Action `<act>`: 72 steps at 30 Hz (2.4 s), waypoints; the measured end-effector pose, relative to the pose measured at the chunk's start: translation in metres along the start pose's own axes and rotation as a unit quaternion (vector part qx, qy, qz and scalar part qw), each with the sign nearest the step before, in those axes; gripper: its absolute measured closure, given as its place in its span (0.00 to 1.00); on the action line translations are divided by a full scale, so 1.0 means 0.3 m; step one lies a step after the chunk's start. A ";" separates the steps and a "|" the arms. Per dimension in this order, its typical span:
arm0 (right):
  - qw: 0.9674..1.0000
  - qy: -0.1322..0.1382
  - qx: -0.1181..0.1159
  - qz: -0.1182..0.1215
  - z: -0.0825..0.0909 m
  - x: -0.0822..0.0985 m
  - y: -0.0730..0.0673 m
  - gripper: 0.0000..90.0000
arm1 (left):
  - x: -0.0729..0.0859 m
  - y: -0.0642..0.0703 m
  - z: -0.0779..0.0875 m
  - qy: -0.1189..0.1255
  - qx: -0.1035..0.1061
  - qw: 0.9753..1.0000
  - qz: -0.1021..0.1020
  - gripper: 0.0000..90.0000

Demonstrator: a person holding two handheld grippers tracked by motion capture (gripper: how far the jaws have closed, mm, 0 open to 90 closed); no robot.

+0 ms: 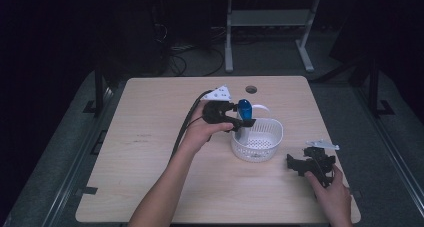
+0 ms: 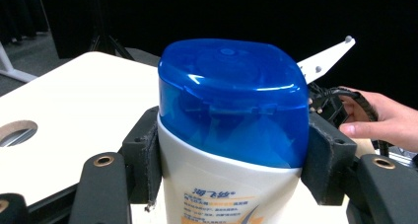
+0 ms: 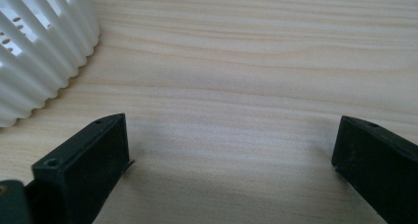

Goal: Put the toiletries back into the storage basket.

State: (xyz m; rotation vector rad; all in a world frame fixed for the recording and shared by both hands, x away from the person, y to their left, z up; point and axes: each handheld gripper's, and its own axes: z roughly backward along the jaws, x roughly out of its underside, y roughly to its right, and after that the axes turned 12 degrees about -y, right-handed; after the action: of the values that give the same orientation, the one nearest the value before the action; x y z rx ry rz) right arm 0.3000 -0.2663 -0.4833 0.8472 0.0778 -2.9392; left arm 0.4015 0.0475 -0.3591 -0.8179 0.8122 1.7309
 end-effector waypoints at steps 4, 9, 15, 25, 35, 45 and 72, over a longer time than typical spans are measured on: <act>1.000 0.000 0.000 0.001 -0.001 0.000 0.000 0.00 | 0.019 -0.003 -0.009 -0.002 0.000 1.000 0.001 0.40; 1.000 0.001 0.001 0.002 -0.001 0.000 0.001 0.00 | 0.035 -0.004 -0.020 -0.004 0.000 1.000 0.000 0.40; 1.000 0.000 0.000 -0.001 0.000 0.000 -0.001 0.00 | 0.059 -0.006 -0.038 -0.008 0.000 1.000 0.000 0.40; 1.000 0.000 0.001 0.001 -0.001 0.000 0.000 0.00 | 0.095 -0.012 -0.051 -0.013 -0.003 1.000 0.005 0.40; 1.000 0.000 0.001 0.001 -0.001 0.000 0.000 0.00 | 0.115 -0.014 -0.060 -0.017 -0.003 1.000 0.003 0.40; 1.000 0.000 0.001 0.001 -0.001 0.000 0.000 0.00 | 0.115 -0.011 -0.055 -0.019 -0.006 1.000 -0.004 0.39; 1.000 0.000 0.001 0.001 0.000 0.000 0.000 0.00 | 0.072 0.015 0.081 0.004 -0.027 1.000 0.011 0.23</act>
State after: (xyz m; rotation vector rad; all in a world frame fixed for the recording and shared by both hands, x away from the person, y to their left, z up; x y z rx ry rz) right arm 0.3001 -0.2664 -0.4834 0.8480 0.0748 -2.9373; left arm 0.3880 0.0772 -0.3630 -0.8549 0.7865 1.7765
